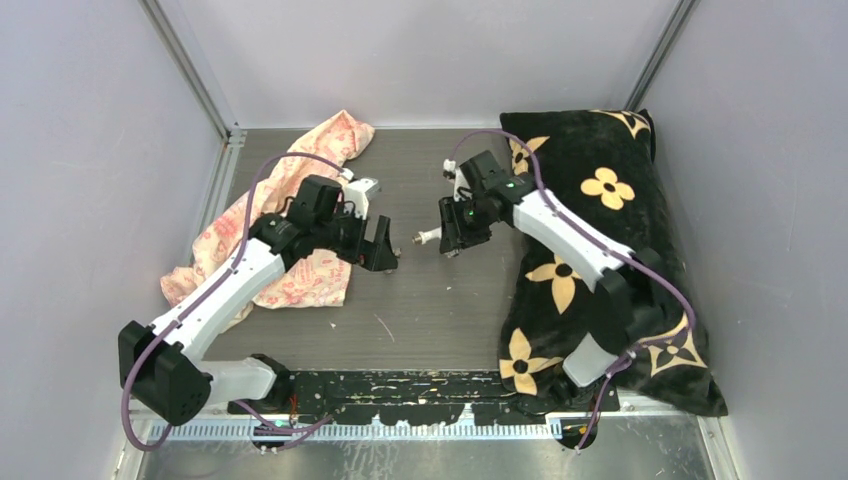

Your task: Install the water faucets

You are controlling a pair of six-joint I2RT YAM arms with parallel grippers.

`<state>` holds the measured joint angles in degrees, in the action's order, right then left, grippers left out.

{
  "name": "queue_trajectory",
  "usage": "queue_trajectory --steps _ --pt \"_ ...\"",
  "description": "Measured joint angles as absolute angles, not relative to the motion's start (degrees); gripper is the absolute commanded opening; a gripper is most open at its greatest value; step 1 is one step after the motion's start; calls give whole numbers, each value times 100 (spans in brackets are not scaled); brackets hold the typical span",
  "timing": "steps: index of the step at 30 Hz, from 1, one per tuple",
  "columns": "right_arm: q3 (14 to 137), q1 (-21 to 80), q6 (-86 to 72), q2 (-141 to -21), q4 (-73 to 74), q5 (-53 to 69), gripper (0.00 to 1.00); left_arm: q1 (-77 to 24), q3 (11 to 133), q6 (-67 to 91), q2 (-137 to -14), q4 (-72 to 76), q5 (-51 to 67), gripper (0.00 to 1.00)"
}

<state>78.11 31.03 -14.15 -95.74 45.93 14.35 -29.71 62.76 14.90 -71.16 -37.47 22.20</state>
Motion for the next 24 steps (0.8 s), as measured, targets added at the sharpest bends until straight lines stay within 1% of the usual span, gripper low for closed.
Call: queue_trajectory --steps 3,5,7,12,17,20,22,24 --pt "7929 3105 -1459 -8912 4735 2073 1 -3177 6276 1247 -7116 -3651 2425 91" --pt "8079 3107 -1579 -8744 4853 2432 1 -3404 6274 1050 -7100 -3557 2451 92" --pt "8158 3111 -1723 -8724 4915 2696 1 -3562 6263 891 -7041 -3479 2451 92" --pt "8158 3116 -2123 -8858 5133 3155 1 -3898 6075 528 -6692 -3048 2300 90" --pt "8165 3116 -2246 -8899 5299 3371 1 -4042 6047 276 -6716 -2749 2016 88" --pt "8197 3116 -2233 -8899 5389 3459 1 -4049 6077 213 -6862 -2676 1868 85" --pt "8224 3116 -2193 -8899 5461 3485 1 -4049 6095 183 -6984 -2628 1809 80" --pt "8232 3116 -2139 -8899 5527 3507 1 -4049 6095 145 -7052 -2615 1804 76"
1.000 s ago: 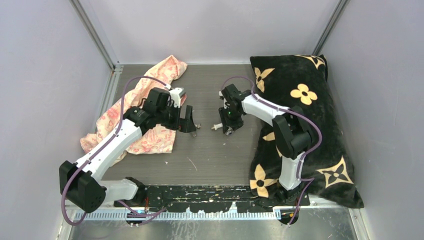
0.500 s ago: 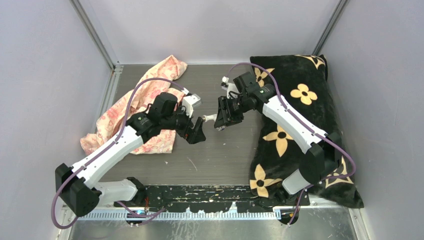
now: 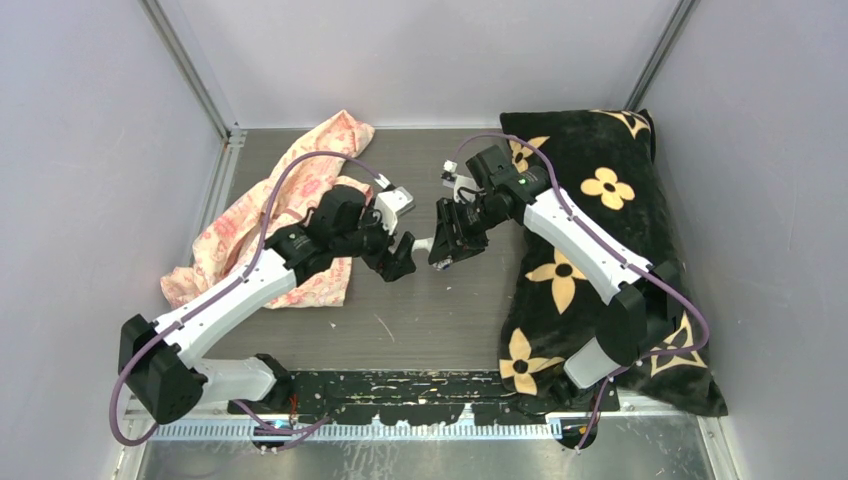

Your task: Install the water faucets

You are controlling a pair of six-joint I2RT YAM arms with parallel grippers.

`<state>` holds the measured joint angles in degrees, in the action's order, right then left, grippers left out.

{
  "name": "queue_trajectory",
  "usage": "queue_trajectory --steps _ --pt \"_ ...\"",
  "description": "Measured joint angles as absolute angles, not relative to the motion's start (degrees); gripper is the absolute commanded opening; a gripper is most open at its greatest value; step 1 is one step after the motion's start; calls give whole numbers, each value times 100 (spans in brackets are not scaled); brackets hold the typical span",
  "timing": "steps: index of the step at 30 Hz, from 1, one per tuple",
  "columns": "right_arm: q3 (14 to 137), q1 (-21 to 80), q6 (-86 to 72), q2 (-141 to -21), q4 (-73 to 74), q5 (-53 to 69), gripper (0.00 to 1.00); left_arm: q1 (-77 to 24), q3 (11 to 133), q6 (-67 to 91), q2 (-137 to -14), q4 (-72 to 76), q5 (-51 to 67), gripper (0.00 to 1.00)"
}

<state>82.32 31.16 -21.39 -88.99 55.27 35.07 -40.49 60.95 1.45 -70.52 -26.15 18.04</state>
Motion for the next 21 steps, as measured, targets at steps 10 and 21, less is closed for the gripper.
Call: queue_trajectory --steps 10,21 --pt "8232 3116 -1949 -8899 5736 3533 1 -4049 6307 102 -7297 -2550 2123 53" --pt "8232 3111 -1798 -8897 5876 3457 1 -4091 6556 235 -7706 -2578 2609 9"
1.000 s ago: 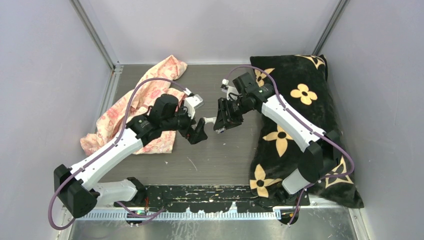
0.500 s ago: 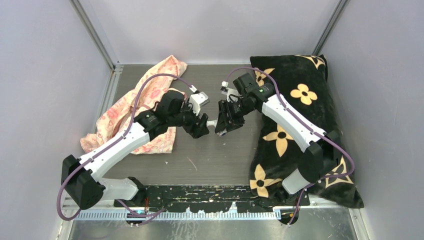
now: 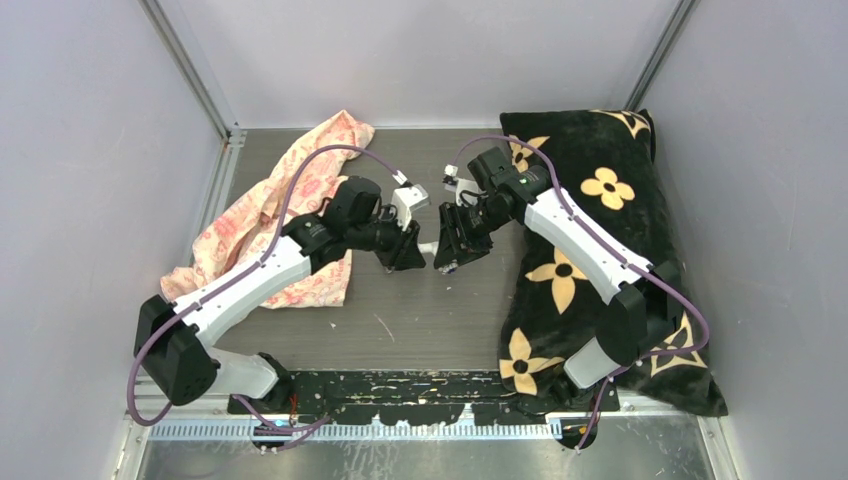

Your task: Install the water faucets

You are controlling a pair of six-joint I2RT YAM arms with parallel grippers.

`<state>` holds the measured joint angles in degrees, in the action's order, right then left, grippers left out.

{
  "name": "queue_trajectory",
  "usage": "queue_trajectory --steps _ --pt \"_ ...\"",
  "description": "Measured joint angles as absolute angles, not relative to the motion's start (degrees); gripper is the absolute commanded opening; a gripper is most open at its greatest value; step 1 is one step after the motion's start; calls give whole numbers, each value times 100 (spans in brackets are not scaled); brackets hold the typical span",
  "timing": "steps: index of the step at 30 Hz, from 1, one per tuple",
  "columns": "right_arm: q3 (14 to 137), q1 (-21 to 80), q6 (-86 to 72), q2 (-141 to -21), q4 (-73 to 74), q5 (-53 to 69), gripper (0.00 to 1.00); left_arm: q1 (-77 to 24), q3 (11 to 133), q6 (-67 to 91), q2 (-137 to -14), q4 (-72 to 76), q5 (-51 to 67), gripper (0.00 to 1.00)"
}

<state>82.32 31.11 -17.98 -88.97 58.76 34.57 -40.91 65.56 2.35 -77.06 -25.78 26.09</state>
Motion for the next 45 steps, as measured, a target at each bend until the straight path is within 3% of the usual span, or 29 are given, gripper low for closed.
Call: queue_trajectory --steps 1,2,5,8,10,20,24,29,35,45 --pt "8232 3109 -1789 -8897 5892 3426 1 -4099 6569 270 -7717 -2589 2617 1" --pt "8232 3109 -1789 -8897 5900 3413 3 -4101 6587 244 -7728 -2602 2637 0" --pt "8232 3109 -1789 -8877 5898 3378 25 -4101 6667 266 -7771 -2681 2652 0" --pt "8232 3111 -1791 -8807 5859 3374 58 -4097 6807 311 -7813 -2873 2624 0" --pt "8232 3109 -1791 -8713 5798 3400 67 -4034 7113 410 -7931 -3223 2689 0" --pt "8158 2873 -1619 -7124 4755 3507 76 -2443 7542 2158 -8779 -3747 5043 0" --pt "7004 2783 -1619 -5769 3020 3479 75 -2434 7279 3205 -8853 -3452 6034 0" --pt "5037 2801 -1813 -4486 709 3328 83 -2480 6991 4661 -8796 -2351 7004 0" --pt "4600 2797 -2003 -4340 -617 3188 87 -2480 6792 5848 -8654 -1253 7596 0" --pt "4123 2794 -1535 -4517 -1664 3653 88 -2480 6803 6447 -8385 -823 8038 0"
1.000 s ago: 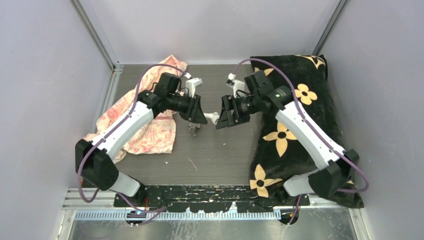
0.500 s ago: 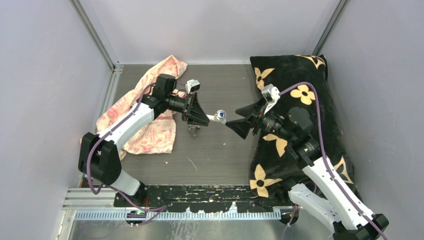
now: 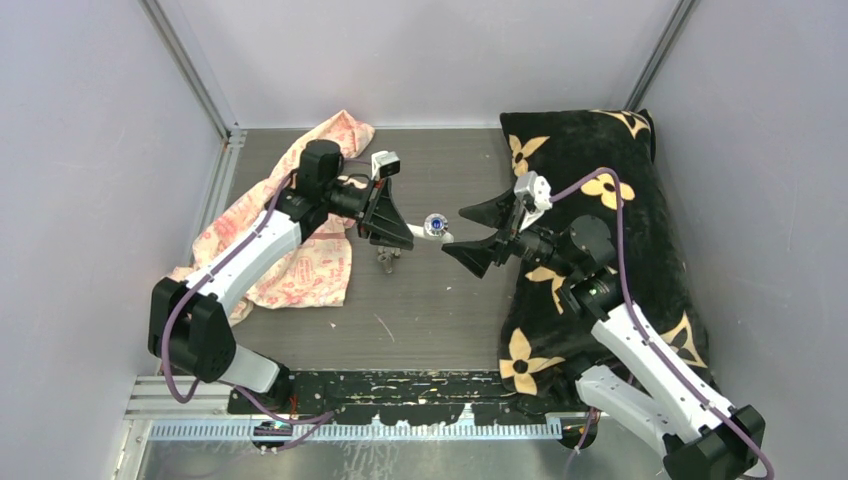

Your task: Install the water faucets

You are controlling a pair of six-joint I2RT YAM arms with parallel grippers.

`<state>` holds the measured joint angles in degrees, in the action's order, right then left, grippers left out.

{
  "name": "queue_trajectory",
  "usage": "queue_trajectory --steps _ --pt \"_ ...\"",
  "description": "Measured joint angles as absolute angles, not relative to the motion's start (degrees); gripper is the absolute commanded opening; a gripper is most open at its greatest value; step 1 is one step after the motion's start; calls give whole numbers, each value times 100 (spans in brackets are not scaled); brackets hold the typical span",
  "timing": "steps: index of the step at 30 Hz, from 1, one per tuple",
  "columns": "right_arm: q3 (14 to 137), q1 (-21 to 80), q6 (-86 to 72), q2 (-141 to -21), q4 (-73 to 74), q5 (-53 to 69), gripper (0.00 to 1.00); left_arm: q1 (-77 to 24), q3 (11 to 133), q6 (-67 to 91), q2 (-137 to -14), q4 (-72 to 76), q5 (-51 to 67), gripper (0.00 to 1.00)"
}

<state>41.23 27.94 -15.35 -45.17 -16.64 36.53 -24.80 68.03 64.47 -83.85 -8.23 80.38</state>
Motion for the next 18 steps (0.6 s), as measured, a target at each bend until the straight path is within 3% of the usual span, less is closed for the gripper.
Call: queue_trajectory --steps 15,18 --pt "4123 3334 -429 -5697 -2357 4364 71 -2558 6838 6716 -8359 -744 8169 0" --pt "4121 3470 -414 -5843 -2613 4355 61 -2593 6845 6722 -8359 -740 8169 0"
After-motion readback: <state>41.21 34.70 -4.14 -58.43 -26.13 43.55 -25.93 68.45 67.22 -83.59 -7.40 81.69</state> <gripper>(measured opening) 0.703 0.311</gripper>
